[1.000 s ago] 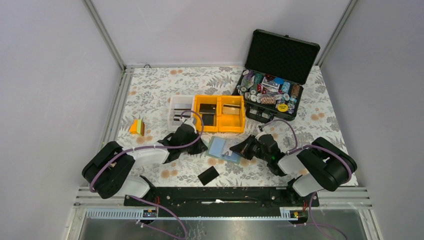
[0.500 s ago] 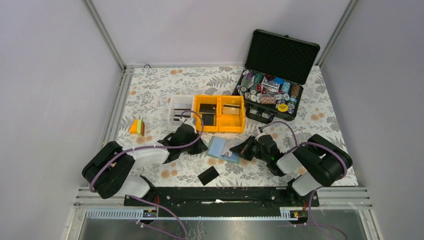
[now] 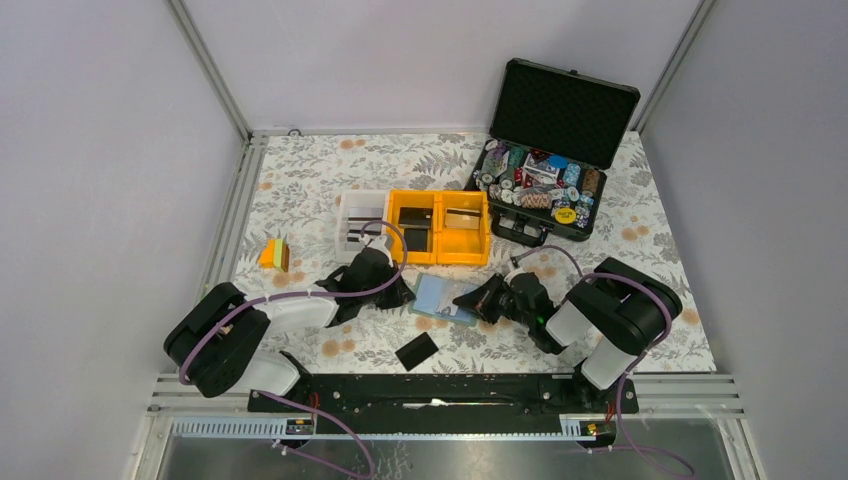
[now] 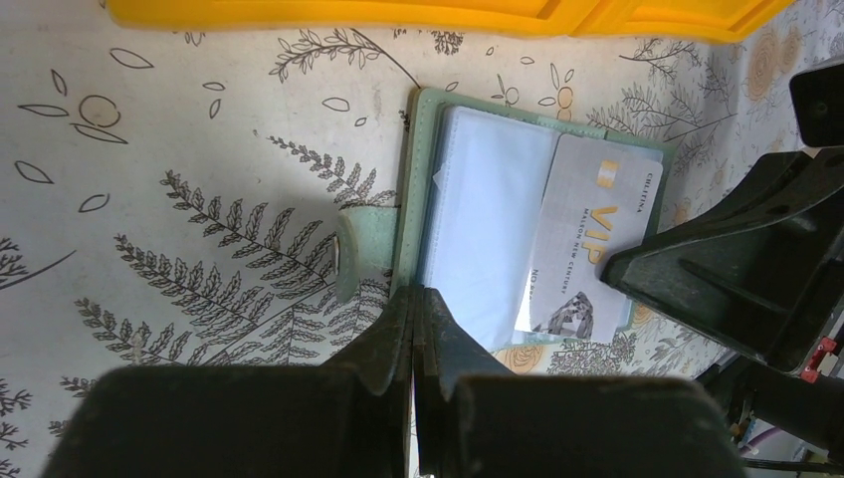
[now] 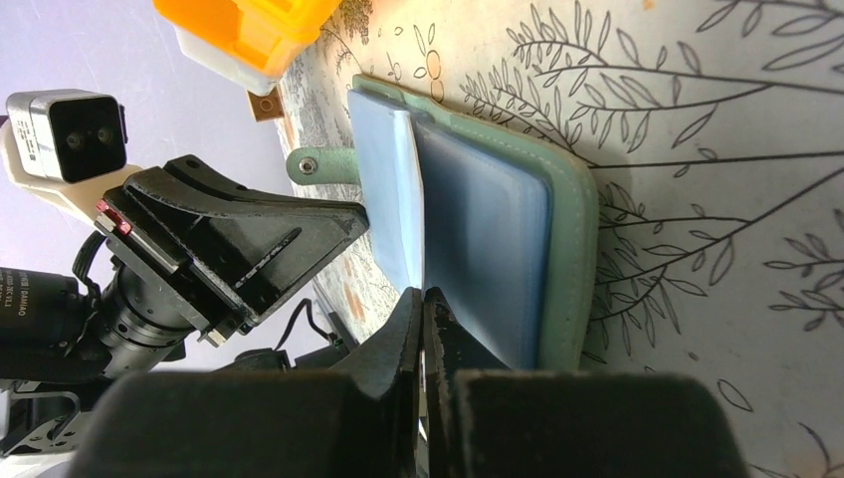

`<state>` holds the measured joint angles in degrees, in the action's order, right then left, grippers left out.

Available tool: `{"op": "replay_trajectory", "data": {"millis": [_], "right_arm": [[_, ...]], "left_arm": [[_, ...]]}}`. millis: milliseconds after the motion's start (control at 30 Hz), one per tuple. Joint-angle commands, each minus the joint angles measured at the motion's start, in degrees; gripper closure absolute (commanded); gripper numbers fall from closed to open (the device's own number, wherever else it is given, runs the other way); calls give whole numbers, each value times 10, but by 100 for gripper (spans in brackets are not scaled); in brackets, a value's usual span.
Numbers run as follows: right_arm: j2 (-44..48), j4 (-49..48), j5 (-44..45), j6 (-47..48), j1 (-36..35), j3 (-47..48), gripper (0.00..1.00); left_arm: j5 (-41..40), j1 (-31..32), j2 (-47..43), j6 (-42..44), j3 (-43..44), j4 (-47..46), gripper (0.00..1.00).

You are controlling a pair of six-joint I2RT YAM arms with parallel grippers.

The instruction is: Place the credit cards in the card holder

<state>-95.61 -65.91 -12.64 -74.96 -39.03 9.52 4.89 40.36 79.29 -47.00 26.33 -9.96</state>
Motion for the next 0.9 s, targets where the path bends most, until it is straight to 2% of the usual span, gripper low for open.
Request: {"op": "replay_trajectory", "data": {"millis": [0, 467, 867], "right_arm": [[-15, -19, 14, 1, -14, 10, 100], [-19, 0, 18, 12, -28, 29, 100], [-57, -12, 18, 7, -37, 44, 100]], "left_arm": [[-5, -1, 2, -4, 8, -23, 100], [1, -1, 6, -2, 10, -27, 100], [9, 0, 12, -2, 12, -33, 100]]}}
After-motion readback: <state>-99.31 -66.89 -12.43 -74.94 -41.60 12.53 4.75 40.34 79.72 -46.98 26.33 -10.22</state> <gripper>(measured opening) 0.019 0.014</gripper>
